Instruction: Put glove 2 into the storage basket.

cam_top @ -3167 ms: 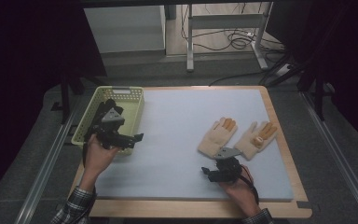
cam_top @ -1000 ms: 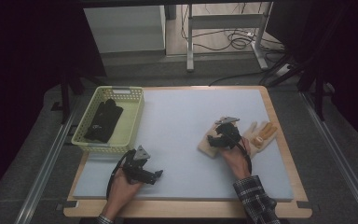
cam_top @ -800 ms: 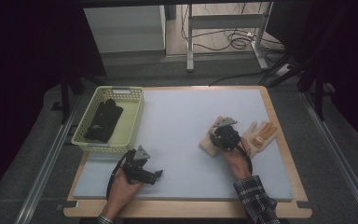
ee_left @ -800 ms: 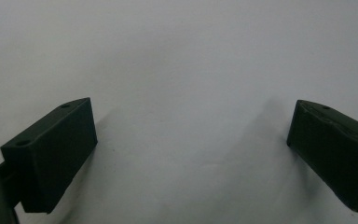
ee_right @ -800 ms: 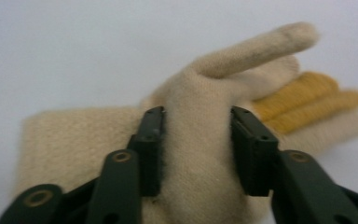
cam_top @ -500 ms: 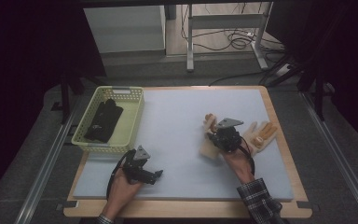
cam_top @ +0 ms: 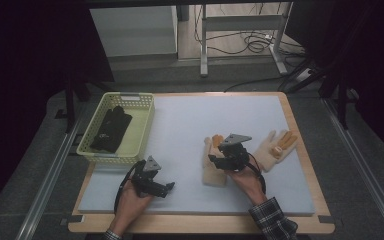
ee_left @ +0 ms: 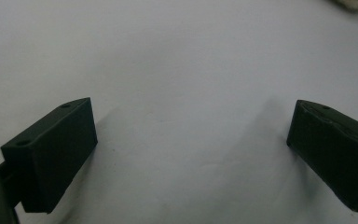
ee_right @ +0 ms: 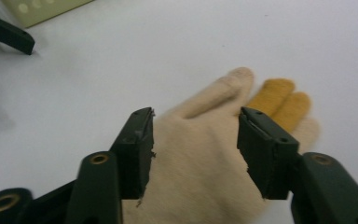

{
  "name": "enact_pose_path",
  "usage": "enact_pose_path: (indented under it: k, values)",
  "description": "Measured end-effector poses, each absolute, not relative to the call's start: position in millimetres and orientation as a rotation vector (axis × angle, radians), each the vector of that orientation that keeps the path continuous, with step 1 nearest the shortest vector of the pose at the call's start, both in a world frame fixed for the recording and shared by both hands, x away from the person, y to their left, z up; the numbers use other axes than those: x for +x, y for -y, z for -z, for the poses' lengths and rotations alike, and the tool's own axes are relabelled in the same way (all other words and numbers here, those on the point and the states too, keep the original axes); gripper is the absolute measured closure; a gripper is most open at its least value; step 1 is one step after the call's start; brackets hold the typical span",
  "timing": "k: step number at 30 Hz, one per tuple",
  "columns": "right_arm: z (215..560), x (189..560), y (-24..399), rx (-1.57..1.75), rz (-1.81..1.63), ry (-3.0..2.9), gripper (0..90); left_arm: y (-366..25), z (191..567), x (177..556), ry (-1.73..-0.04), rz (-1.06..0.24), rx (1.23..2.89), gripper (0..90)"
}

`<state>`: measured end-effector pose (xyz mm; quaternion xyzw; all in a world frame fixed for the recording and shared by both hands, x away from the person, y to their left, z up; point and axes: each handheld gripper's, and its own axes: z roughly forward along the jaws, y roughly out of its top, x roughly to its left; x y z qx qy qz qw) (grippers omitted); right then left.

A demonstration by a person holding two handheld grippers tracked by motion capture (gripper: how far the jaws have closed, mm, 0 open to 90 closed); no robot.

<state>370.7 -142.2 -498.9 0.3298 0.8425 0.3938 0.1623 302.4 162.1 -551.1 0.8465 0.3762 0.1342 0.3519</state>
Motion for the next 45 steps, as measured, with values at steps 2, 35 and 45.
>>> enact_pose_path:
  k: [2, 35, 45]
  values:
    - [498, 373, 146, 0.945, -1.116, -2.406, 57.1, -162, 551, 302, -0.974, -0.348, 2.191, 1.4]
    - [484, 385, 270, 1.282, -0.983, -2.165, 39.9, -162, 551, 302, -0.974, -0.345, 2.192, 1.4]
    - [483, 392, 310, 1.374, -0.921, -2.07, 36.7, -162, 551, 302, -0.976, -0.345, 2.188, 1.4]
